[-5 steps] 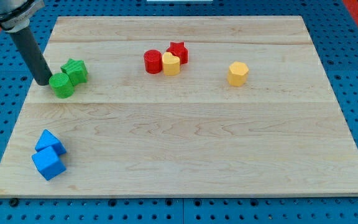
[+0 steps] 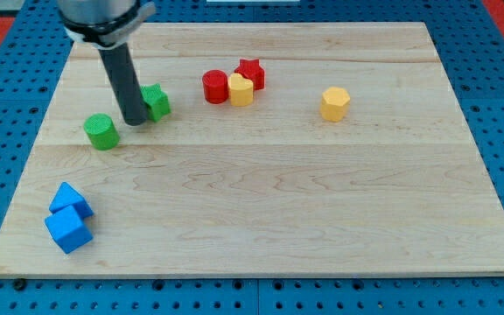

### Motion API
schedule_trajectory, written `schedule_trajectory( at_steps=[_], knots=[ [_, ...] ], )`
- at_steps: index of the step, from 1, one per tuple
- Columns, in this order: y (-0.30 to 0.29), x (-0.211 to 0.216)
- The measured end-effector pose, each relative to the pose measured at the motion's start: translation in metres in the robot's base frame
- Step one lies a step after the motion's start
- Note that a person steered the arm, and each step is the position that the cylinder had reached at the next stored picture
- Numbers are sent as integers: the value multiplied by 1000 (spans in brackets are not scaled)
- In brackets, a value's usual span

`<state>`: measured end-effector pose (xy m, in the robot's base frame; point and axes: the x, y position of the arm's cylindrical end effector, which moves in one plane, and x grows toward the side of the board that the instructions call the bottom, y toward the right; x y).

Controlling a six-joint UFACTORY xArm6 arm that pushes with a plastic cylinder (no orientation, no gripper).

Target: Move the green star close to the red star

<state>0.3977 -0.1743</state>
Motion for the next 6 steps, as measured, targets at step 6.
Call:
schedule_trajectory(
  at_steps=[6],
  knots=[
    [70,-2]
  ],
)
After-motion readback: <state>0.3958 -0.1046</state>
